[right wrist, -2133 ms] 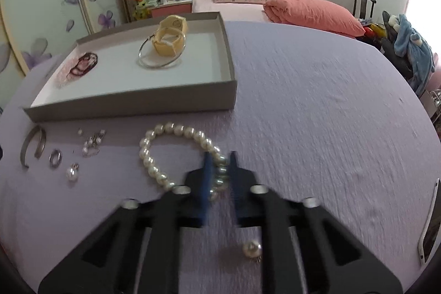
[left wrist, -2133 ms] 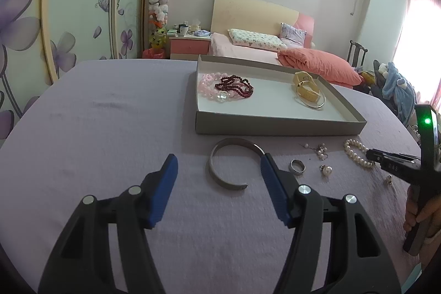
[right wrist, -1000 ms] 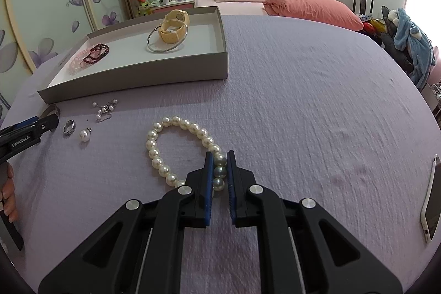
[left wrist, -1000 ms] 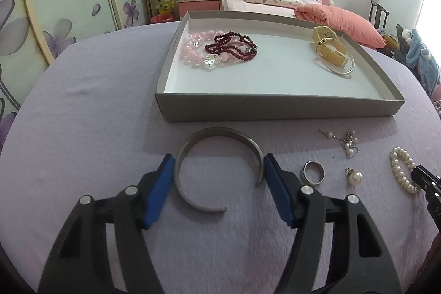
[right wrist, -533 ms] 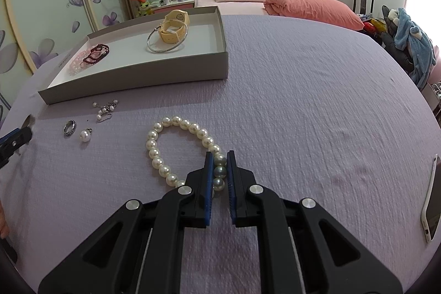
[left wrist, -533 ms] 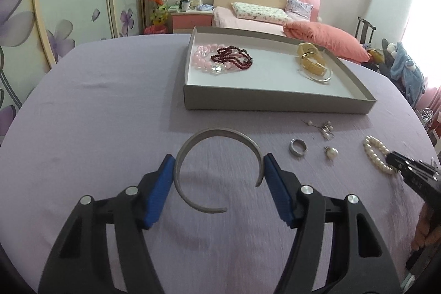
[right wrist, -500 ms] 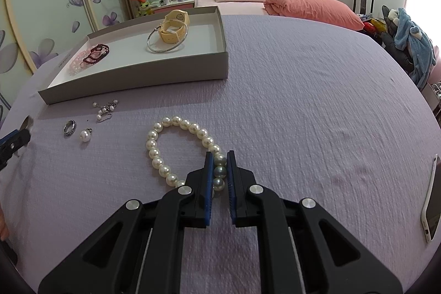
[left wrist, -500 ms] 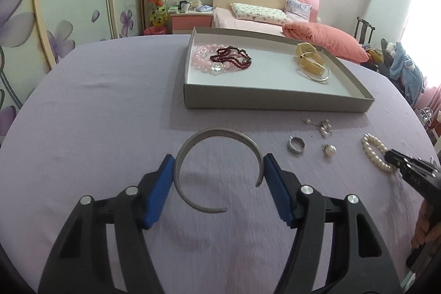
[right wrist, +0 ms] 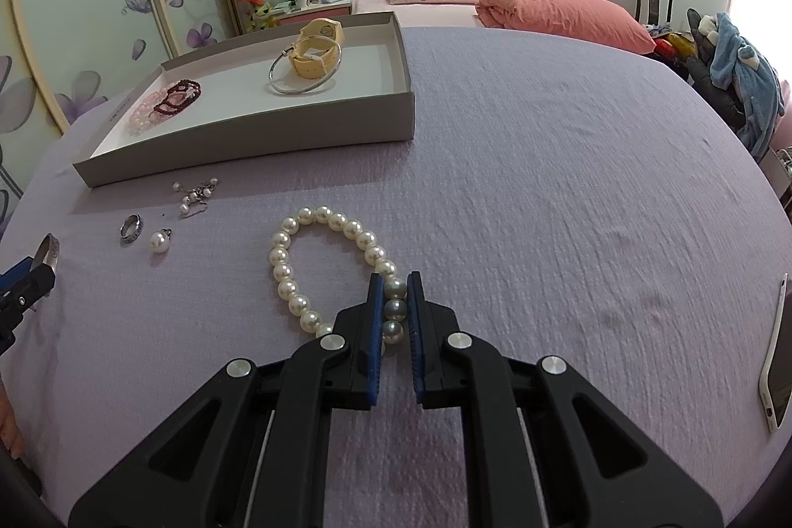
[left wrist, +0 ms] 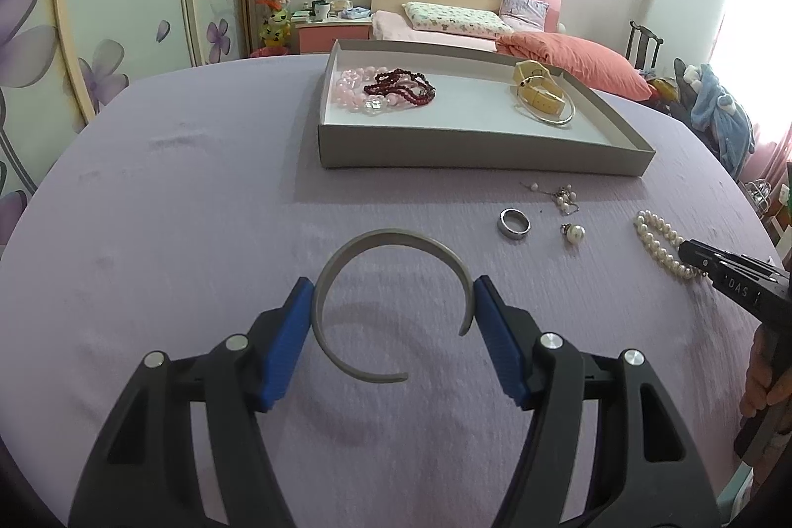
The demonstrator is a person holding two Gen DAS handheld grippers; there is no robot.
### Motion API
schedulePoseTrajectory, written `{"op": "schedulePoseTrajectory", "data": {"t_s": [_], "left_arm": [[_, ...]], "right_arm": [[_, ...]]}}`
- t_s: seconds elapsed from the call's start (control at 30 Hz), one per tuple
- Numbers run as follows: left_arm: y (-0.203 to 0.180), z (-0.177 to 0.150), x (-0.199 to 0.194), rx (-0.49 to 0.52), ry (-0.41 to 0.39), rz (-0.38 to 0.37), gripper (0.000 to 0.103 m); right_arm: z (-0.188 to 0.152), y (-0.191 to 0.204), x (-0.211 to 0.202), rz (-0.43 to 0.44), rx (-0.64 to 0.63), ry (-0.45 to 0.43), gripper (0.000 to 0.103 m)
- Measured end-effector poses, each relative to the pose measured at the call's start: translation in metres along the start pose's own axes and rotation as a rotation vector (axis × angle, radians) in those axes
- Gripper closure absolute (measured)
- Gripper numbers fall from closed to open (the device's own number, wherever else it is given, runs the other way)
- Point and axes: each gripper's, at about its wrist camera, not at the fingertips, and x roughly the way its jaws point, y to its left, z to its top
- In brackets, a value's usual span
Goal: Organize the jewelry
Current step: 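Lift and carry the pearl bracelet and cuff with both tools over the gray tray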
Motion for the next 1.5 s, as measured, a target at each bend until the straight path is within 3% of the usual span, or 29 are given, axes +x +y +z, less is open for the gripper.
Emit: {"op": "schedulePoseTrajectory", "data": {"t_s": [0.23, 0.53, 0.7, 1.17, 1.5], "left_arm": [[0.001, -0.002, -0.004, -0.008, -0.015, 0.001, 0.039], [0.001, -0.001, -0.020, -0.003, -0.068, -0.002, 0.039], [-0.004, 0.000, -0.029, 0.015, -0.096, -0.002, 0.039], [-0.010, 0.002, -0.046, 0.042, -0.144, -0.005, 0.039], [-0.013, 0.010, -0.067, 0.058, -0.229, 0.003, 0.039]], "right_arm": [[0.002, 0.004, -0.022, 0.056, 0.005, -0.088, 0.093], [0.011, 0.012, -0.069, 0.132, -0.007, -0.287, 0.093], [0.017, 0.013, -0.086, 0.151, -0.006, -0.355, 0.093], [0.014, 0.021, -0.099, 0.170, -0.013, -0.404, 0.093], [0.012, 0.022, -0.109, 0.179, -0.022, -0.444, 0.093]]}}
